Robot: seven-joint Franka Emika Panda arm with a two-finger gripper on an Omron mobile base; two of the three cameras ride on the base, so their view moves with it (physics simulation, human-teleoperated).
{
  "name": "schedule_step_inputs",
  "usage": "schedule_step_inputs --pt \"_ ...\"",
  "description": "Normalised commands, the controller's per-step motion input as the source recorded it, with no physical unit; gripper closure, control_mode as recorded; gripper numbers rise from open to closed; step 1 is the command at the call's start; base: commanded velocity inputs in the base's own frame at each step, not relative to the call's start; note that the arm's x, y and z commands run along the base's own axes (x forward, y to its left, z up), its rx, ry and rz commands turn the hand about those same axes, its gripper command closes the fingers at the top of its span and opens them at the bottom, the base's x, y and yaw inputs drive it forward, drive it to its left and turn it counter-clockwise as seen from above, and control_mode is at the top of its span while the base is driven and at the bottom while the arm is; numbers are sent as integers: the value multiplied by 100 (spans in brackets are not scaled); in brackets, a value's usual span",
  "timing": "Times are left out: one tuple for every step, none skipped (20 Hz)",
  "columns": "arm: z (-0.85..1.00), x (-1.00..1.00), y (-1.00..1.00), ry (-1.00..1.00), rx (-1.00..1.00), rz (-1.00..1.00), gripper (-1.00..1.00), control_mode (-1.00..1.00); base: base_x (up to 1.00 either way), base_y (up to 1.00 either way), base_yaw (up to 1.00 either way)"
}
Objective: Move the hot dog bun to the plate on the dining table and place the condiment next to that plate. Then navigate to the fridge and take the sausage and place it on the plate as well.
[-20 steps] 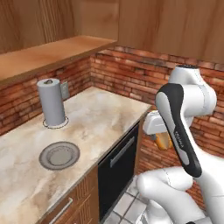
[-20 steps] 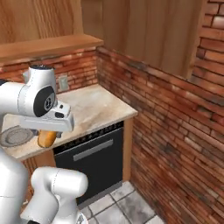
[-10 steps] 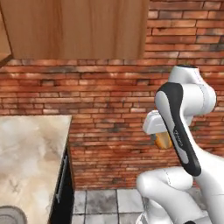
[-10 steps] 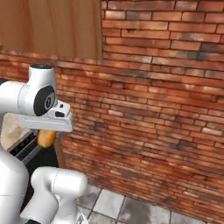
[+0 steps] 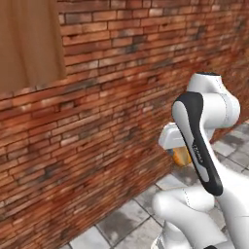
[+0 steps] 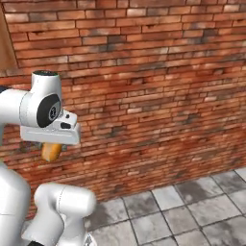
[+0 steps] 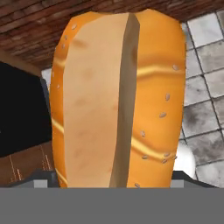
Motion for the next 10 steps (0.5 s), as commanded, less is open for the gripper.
schedule_step_inputs --pt "0 0 0 0 0 0 100 100 -22 0 -95" --pt "0 0 0 0 0 0 100 100 -22 0 -95" --pt "0 0 0 0 0 0 100 100 -22 0 -95" --pt "0 0 0 0 0 0 100 100 -20 0 -95" --pt "0 0 0 0 0 0 100 100 -17 0 -95" --pt "0 0 0 0 0 0 100 100 -8 0 -95" --pt "0 0 0 0 0 0 100 100 0 -6 -93" --pt "0 0 0 0 0 0 100 100 0 -16 -92" --pt "0 0 0 0 0 0 100 100 0 -21 -89" --pt "0 0 0 0 0 0 100 100 2 -24 -86"
